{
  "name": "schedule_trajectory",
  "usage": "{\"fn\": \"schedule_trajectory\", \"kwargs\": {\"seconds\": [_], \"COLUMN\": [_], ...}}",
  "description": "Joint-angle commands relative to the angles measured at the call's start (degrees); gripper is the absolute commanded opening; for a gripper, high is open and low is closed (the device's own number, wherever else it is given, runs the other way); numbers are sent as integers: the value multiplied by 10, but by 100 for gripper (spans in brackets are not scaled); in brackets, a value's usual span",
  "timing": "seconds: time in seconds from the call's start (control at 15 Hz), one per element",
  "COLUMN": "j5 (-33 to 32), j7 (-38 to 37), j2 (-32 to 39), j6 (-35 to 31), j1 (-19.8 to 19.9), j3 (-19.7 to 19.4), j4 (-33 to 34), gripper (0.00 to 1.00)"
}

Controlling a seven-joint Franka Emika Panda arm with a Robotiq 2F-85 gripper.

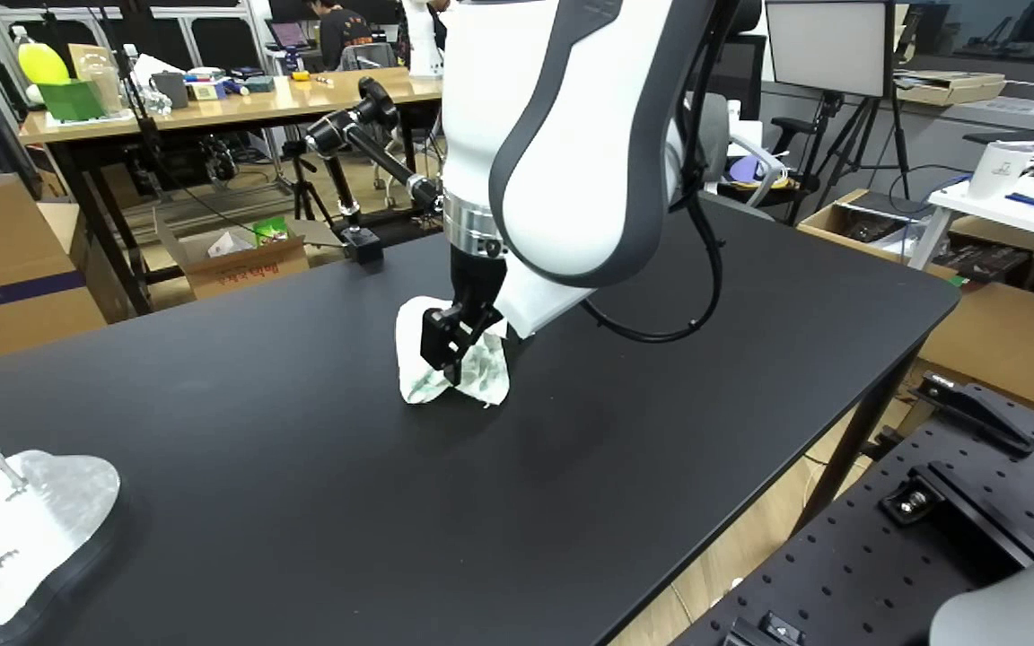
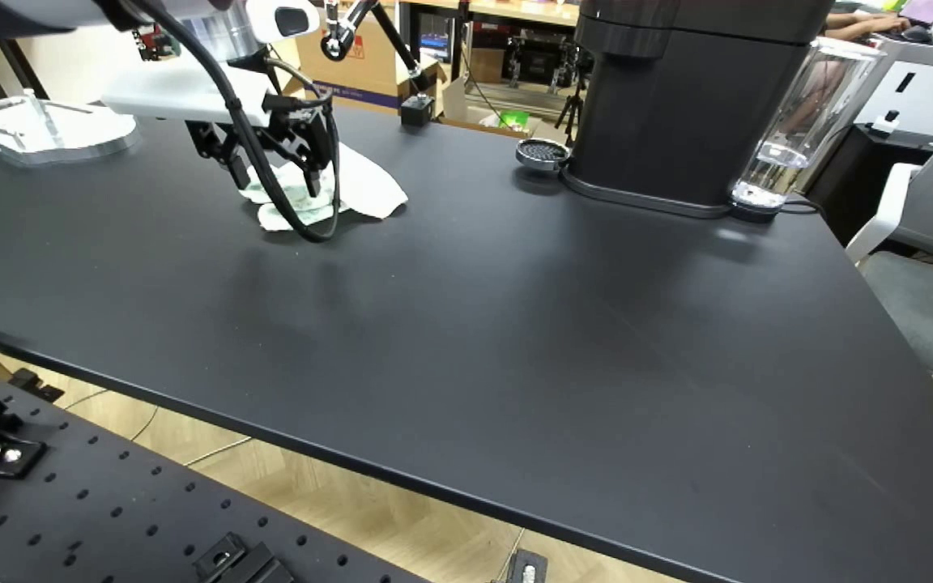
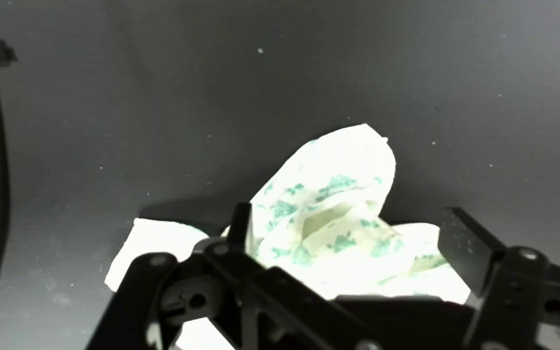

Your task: Hang the towel on the black bar

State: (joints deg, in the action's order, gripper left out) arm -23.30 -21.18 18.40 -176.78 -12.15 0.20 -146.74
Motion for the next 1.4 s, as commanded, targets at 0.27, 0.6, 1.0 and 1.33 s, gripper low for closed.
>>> {"fn": "schedule_trajectory", "kwargs": {"seconds": [0.27,0.6,1.0,1.33], "j5": [14,20,17,66], "j7": [-21,-19,-19,42], "j2": [29,41,26,-81], "j6": [-3,-4,17,159], "j1": [-28,-36,-48,-21], "j3": [-19,-38,-74,-66], "j4": [23,26,21,5], "gripper": [38,4,0,0]}}
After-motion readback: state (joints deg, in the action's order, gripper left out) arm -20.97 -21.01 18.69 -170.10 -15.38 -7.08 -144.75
